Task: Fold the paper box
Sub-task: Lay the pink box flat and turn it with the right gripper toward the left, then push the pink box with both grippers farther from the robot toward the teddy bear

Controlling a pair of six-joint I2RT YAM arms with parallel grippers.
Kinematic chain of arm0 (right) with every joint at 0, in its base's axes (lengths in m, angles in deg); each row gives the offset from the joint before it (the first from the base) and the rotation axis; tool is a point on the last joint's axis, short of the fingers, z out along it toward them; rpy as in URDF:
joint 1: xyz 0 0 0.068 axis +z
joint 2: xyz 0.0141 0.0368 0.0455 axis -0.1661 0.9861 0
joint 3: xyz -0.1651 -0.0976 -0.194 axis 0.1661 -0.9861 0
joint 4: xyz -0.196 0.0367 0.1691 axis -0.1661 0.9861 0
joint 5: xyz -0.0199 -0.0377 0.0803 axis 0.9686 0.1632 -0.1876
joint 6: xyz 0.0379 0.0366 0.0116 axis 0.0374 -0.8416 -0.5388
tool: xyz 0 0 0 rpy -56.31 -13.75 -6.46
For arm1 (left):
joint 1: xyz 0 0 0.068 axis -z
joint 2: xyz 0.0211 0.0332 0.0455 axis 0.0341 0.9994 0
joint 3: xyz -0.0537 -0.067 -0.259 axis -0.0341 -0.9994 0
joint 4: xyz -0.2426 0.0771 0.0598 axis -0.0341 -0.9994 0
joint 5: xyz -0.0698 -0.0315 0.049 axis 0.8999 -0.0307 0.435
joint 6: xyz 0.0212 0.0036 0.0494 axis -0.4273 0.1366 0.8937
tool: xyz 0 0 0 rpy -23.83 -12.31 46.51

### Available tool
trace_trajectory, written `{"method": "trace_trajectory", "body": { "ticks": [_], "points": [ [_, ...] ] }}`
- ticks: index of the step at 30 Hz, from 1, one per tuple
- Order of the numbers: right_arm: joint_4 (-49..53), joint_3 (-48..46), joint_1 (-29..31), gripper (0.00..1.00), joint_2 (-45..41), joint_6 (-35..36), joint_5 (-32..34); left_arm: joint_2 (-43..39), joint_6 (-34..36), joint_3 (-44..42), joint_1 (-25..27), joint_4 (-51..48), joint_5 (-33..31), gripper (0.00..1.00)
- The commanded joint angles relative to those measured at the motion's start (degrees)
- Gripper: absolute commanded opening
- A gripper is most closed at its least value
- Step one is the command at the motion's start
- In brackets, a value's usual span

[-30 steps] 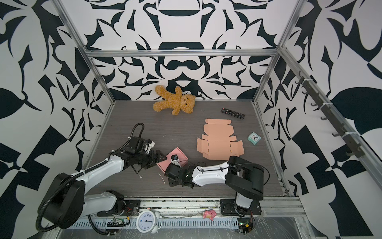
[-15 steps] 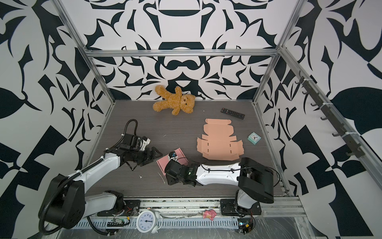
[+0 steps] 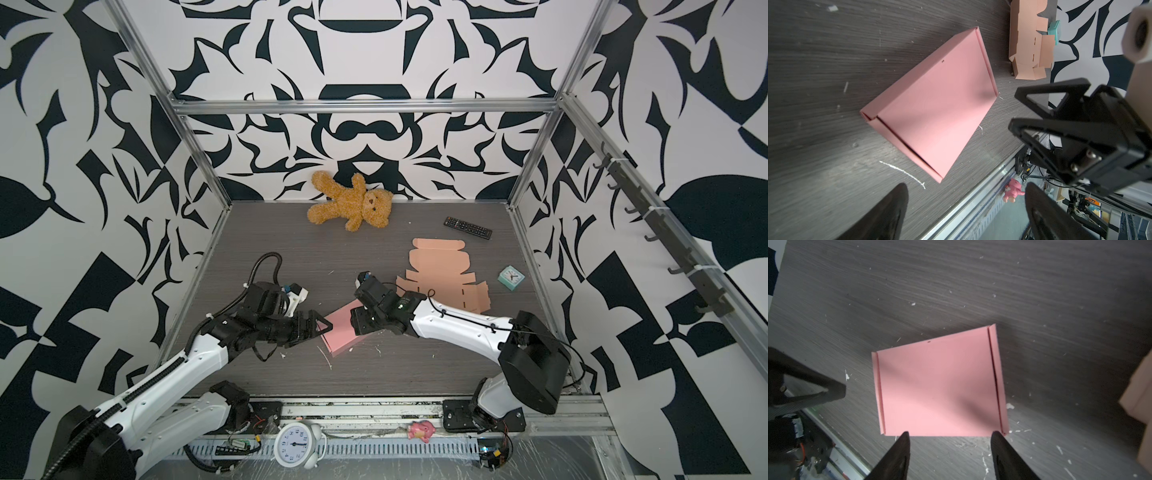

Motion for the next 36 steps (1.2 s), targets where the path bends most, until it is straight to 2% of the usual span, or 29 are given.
{"method": "trace_trajectory", "body": {
  "ticks": [1, 9, 14, 27, 36],
  "points": [
    [2.53, 3.05, -1.85, 0.64, 1.9, 5.48, -3.76, -0.26, -2.88, -1.71, 1.97, -2.08, -3.9, 0.88],
    [0.81, 5.02, -6.13, 0.63, 7.14, 8.2, -7.68, 2.99, -4.64, -3.16, 3.19, 0.24, -5.47, 0.86],
    [-0.58, 5.21, -7.73, 0.62, 9.13, 8.44, -9.48, 5.21, -4.94, -3.13, 3.27, 3.77, -4.27, 0.79],
    [-4.3, 4.62, -8.66, 0.6, 11.81, 6.84, -15.88, 12.34, -4.76, -2.38, 3.22, 10.6, -2.36, 0.75],
    [-5.22, 3.56, -8.63, 0.58, 11.36, 5.04, -17.04, 14.52, -3.23, -0.3, 2.88, 11.36, -3.4, 0.75]
  ]
}}
